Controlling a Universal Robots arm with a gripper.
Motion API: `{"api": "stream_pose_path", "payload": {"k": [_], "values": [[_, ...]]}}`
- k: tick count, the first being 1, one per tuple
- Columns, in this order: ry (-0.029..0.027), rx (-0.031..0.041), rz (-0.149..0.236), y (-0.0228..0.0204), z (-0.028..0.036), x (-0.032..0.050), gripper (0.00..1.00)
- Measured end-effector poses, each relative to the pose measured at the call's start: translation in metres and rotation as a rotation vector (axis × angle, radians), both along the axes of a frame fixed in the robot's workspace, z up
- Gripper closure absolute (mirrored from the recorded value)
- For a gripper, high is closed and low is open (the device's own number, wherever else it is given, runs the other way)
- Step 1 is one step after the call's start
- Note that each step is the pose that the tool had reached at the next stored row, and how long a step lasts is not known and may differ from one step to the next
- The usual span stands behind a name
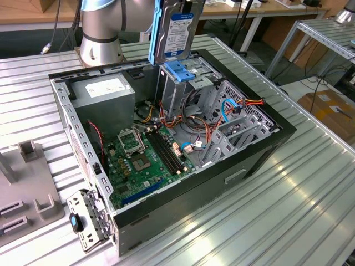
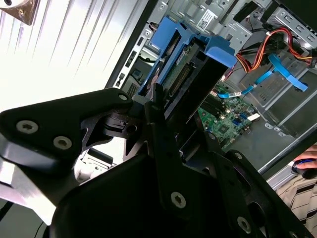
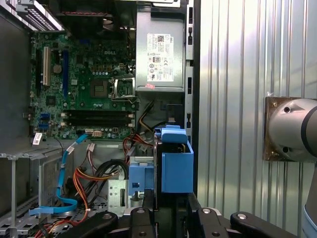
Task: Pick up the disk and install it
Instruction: 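Pick up the disk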
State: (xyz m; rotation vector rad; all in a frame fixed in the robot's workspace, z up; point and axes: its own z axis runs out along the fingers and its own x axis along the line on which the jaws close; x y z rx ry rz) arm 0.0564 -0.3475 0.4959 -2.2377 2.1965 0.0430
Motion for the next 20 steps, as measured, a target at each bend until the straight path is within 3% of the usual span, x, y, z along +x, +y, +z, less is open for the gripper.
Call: {"api": "stream_pose_path", "payload": {"k": [14,20], "values": [[0.0000,0.0000,0.000,0.0000,0.0000,0.0032,0.65],[0.0000,0.0000,0.000,0.0000,0.0000,0.0127,0.65]]}}
